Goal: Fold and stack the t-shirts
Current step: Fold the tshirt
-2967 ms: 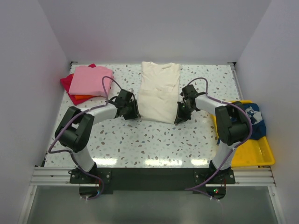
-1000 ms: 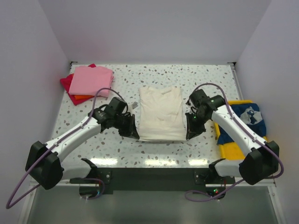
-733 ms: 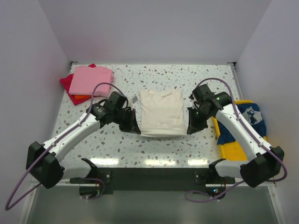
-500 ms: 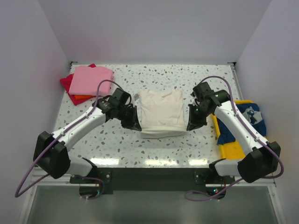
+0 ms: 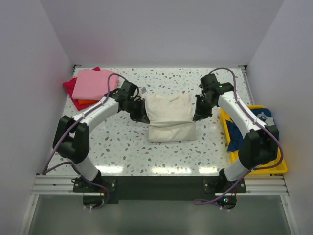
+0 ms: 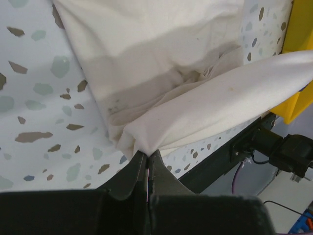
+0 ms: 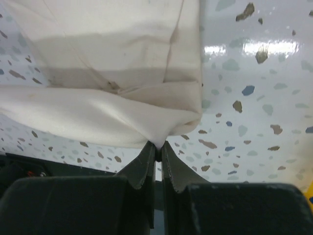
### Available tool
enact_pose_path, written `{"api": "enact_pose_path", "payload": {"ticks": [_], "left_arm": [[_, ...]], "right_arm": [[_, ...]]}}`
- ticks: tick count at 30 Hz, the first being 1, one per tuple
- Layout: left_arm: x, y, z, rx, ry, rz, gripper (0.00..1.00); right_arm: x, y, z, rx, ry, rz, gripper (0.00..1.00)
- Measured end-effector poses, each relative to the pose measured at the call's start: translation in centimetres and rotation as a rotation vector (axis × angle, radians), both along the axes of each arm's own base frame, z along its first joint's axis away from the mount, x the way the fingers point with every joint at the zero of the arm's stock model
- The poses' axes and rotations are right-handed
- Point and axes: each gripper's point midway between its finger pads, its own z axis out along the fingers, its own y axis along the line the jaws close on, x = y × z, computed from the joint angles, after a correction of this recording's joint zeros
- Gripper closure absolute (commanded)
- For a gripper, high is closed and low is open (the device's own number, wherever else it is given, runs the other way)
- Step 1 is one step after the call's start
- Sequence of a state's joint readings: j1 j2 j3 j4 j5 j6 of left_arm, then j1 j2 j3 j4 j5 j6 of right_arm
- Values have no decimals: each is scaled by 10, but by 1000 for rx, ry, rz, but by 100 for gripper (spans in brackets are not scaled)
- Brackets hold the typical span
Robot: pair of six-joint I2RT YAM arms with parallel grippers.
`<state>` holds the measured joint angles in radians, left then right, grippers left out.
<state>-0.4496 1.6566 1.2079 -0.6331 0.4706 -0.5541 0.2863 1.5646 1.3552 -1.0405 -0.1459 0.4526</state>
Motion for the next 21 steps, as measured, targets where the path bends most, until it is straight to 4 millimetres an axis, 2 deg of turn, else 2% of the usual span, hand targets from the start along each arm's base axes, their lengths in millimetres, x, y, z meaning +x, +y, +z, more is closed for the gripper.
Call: {"api": "enact_pose_path", "payload": {"ticks": [11,17,21], "left_arm": [[60,-8,-10,-43,-41,19,100],[80,-8,-17,-63,-41,38,100],[94,-6,-10,-84,-63,55,100]], "right_arm": [[73,1,-2,-19,-90,-2,100],[106,4,-2,-16,-128,-7,100],[125,8,5,-8,-165,-7,100]]}}
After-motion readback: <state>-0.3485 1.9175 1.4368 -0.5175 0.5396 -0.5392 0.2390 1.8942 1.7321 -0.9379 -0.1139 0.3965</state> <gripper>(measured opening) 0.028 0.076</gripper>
